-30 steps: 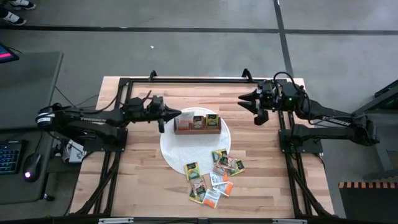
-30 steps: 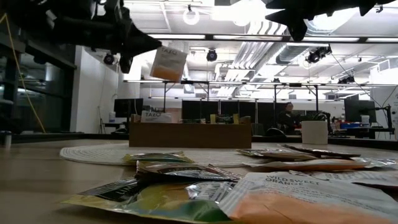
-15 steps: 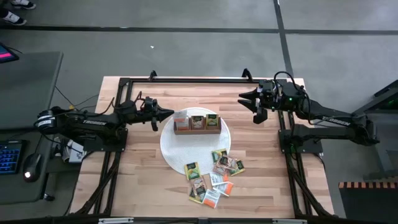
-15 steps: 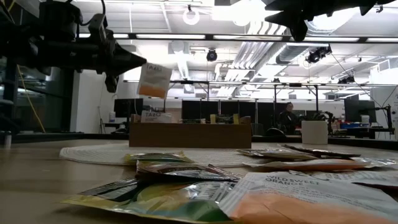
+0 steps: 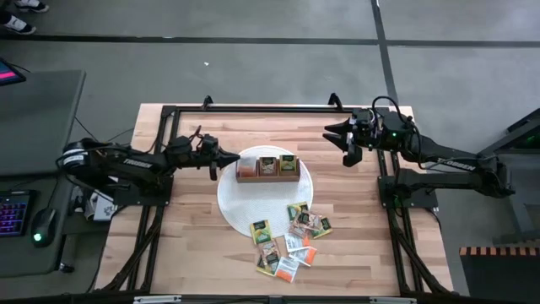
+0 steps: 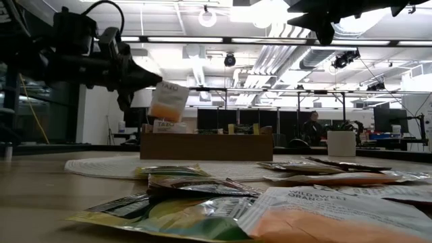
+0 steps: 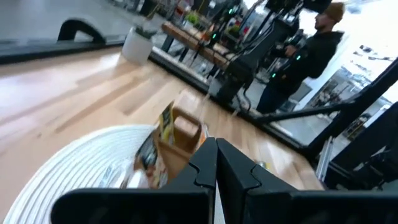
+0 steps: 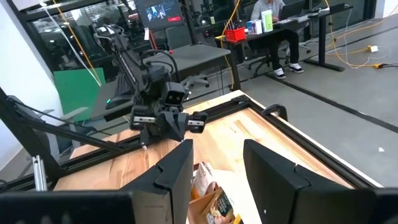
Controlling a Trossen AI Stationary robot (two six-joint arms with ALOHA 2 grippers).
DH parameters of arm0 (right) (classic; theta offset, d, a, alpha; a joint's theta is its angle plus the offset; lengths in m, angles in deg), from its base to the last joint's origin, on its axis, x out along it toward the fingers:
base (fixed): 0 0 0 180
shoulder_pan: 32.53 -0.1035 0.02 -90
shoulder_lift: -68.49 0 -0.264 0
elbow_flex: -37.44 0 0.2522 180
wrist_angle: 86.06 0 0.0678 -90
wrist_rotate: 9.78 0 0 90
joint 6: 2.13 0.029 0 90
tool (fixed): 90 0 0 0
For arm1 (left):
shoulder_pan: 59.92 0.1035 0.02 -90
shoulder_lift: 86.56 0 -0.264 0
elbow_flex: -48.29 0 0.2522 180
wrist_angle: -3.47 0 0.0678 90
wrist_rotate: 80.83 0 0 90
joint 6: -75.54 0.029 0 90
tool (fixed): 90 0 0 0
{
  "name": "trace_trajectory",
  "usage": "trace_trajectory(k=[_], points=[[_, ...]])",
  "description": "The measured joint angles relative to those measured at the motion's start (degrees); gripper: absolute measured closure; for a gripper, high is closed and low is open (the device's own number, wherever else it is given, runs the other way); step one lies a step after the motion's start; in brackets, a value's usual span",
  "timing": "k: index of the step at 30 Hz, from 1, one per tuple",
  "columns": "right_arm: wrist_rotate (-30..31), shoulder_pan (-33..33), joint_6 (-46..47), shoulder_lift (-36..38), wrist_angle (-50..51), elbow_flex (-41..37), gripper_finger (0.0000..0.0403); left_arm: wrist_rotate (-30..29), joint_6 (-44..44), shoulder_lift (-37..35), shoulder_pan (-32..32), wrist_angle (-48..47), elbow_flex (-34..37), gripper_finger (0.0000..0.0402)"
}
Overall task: Pick & Place Tea
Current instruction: Put the orange tea bag into the left section of the wooden organizer
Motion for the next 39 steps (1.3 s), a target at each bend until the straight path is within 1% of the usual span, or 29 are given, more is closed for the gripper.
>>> trace_trajectory(k=[11, 20, 26, 33, 39], points=[[0.0, 0.0, 0.5, 0.0, 0.0, 0.0, 0.0265, 0.2, -0.6, 8.7, 0.0, 4.6, -0.6, 0.0401], [0.0, 0.0, 0.5, 0.0, 0.0, 0.0, 0.0265, 0.9, -0.4, 14.6, 0.0, 4.1, -2.9, 0.0401], [-0.3, 0.0, 0.5, 0.0, 0.0, 0.0, 0.0265, 0.6, -0.7, 16.5, 0.0, 3.5, -2.9, 0.0401], [-0.4, 0.0, 0.5, 0.0, 0.0, 0.0, 0.0265, -4.8, -2.0, 16.8, 0.0, -1.5, -2.9, 0.0401], [-0.3, 0.0, 0.4, 0.0, 0.0, 0.0, 0.0265, -5.0, -3.0, 16.8, 0.0, -1.0, -2.9, 0.0401]])
